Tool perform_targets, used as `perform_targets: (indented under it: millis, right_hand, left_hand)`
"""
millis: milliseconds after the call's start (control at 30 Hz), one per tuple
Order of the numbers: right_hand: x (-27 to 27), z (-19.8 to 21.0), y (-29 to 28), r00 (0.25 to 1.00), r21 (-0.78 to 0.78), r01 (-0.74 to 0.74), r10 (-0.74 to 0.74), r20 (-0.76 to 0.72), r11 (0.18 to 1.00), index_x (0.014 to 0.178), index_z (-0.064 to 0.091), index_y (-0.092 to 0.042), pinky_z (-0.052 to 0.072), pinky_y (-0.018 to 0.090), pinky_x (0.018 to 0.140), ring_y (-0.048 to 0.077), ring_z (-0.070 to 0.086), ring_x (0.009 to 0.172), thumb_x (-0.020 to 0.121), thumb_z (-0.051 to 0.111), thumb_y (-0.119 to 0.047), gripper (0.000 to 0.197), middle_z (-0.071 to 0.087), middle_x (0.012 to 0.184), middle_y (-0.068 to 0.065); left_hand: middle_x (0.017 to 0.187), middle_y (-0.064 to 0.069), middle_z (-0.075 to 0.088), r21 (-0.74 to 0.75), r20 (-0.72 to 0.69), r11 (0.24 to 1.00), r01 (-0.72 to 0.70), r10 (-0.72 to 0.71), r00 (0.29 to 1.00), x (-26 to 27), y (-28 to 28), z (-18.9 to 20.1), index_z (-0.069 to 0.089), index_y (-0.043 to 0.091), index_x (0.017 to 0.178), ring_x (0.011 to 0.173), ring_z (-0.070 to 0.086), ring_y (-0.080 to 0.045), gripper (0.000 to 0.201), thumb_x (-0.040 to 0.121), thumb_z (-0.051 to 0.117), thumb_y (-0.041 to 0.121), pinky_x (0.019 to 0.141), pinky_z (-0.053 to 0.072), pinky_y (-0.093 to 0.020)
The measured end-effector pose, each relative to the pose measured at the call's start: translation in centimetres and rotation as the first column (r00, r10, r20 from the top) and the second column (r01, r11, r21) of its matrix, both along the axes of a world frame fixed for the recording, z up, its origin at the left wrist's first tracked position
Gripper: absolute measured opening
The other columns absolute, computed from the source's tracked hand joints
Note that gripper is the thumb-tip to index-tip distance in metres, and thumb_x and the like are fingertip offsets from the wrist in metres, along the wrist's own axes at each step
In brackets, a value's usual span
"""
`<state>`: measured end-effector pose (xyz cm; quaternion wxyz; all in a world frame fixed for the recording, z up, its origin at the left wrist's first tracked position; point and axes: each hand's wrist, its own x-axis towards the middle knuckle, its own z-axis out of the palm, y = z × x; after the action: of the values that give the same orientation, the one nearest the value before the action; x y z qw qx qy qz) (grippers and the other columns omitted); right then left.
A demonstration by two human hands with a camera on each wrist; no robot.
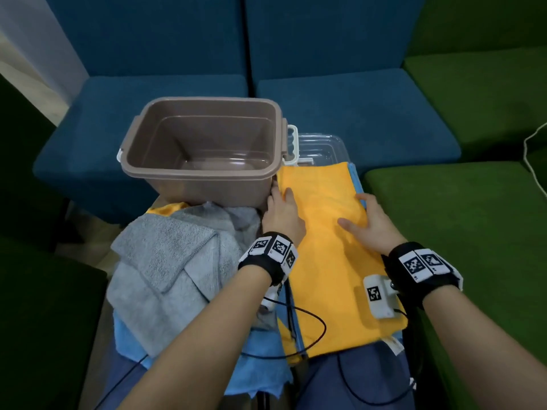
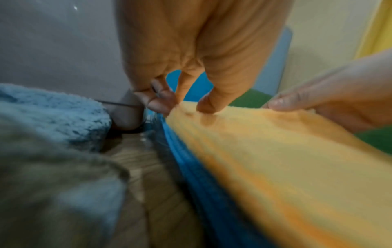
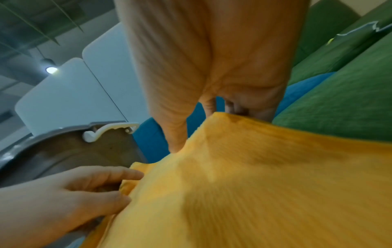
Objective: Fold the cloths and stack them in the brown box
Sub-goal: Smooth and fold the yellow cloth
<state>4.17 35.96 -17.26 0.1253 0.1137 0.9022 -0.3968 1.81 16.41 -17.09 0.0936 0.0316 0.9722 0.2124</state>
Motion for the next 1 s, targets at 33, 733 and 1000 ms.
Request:
perform_targets:
  millis: [33, 733, 1000]
  right_hand:
    - [1.2, 0.0, 0.2, 1.0, -0.039, -0.001, 0.001, 0.018, 0.999, 0.146, 0.022, -0.022, 0.044, 0.037, 0.099, 0.026, 0.052, 0.119, 0.088, 0.069, -0.038, 0.077, 0.046, 0.139, 0.01]
    - [8.8, 0.4, 1.6, 0.996, 0.157, -0.082, 0.074, 0.052, 0.984, 0.147, 0.025, -0.019, 0.043, 0.034, 0.078, 0.03, 0.058, 0.103, 0.09, 0.066, -0.018, 0.07, 0.057, 0.107, 0.009]
    - [1.9, 0.8, 1.1, 0.995, -0.069, 0.063, -0.069, -0.077, 0.996, 0.136, 0.044, -0.028, 0.049, 0.043, 0.094, 0.025, 0.055, 0.111, 0.092, 0.066, -0.025, 0.05, 0.052, 0.122, 0.004]
  left_hand:
    - [0.148, -0.018, 0.018, 0.028, 0.007, 1.0, 0.002, -0.002, 1.0, 1.0, -0.3, 0.3, 0.025, 0.007, 0.145, 0.131, 0.032, -0.032, 0.068, 0.087, 0.059, 0.015, 0.096, 0.044, -0.037]
    - [0.145, -0.016, 0.03, 0.239, 0.377, 0.97, 0.035, -0.126, 0.918, 9.5, -3.1, 0.5, 0.018, 0.023, 0.151, 0.129, 0.04, -0.032, 0.07, 0.094, 0.058, 0.021, 0.102, 0.04, -0.038]
    - [0.141, -0.013, 0.033, 0.303, 0.263, 0.943, -0.135, 0.054, 0.963, 2.1, -2.4, 2.2, 0.038, 0.019, 0.144, 0.115, 0.051, -0.027, 0.057, 0.092, 0.06, 0.02, 0.077, 0.042, -0.026]
